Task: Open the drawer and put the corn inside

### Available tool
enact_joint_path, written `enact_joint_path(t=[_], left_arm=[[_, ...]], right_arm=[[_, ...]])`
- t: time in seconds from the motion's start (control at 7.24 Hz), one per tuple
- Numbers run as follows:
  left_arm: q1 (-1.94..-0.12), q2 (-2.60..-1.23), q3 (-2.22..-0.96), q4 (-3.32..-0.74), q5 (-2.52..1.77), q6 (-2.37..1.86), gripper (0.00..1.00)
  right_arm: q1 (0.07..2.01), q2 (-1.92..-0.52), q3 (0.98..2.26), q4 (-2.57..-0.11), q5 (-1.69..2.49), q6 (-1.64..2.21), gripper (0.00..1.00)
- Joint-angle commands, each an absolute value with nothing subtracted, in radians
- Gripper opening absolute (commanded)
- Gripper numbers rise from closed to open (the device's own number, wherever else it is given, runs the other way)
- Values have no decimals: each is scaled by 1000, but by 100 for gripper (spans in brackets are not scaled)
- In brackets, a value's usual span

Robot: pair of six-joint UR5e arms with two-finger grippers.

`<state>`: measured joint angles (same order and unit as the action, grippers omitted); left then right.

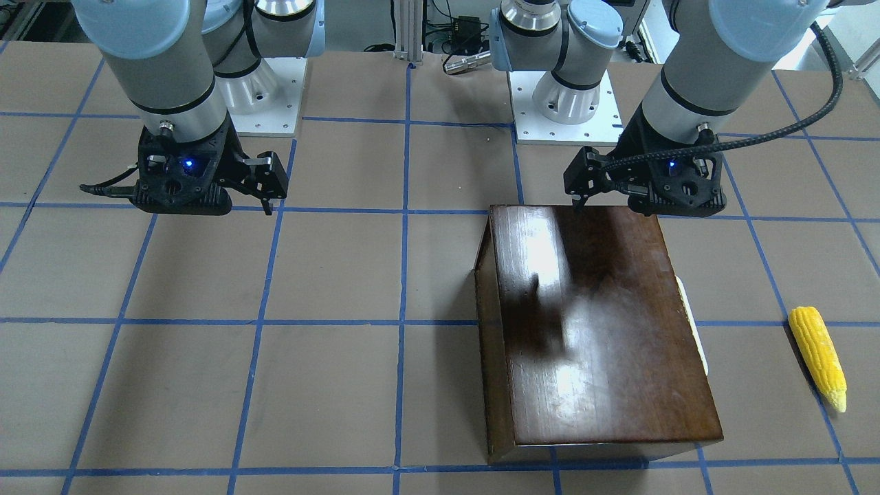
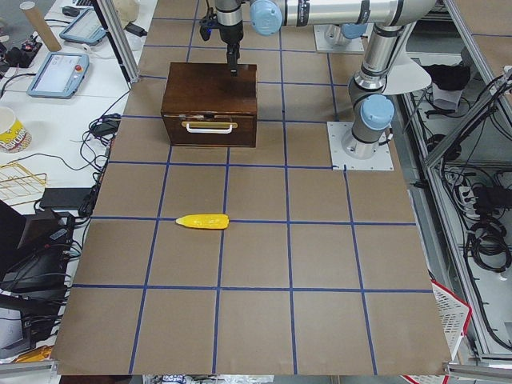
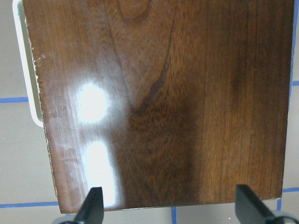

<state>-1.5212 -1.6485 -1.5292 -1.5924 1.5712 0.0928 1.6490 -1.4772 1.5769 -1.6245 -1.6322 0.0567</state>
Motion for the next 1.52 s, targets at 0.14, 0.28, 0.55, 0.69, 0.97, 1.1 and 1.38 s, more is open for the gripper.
enact_joint_path(t=[0.14,0.28,0.55,0.69,0.97,1.1,1.38], left_arm=[[-1511,-1654,-1520,-1592,1572,104,100],[-1511,-1651,-1522,-1589,1571,113,100],[-1511,-1632,-1522,-1591,1580,114,100],[-1505,-1634,-1526,-1591,1583,115,100],[-1491,-1632,-1520,-1591,1585,173,100],[-1471,-1634,-1513,-1589,1574,175,100],[-1405,-1631,-1513,-1592,1574,178,100]], right_arm=[[1649,-1477,1577,-1624,-1632,57,100],[1649,-1477,1577,-1624,-1632,57,100],[1649,-1477,1577,-1624,-1632,57,100],[1649,-1477,1577,-1624,-1632,57,100],[1649,-1477,1577,-1624,-1632,57,100],[1649,-1477,1577,-1624,-1632,57,100],[1649,-1477,1577,-1624,-1632,57,100]])
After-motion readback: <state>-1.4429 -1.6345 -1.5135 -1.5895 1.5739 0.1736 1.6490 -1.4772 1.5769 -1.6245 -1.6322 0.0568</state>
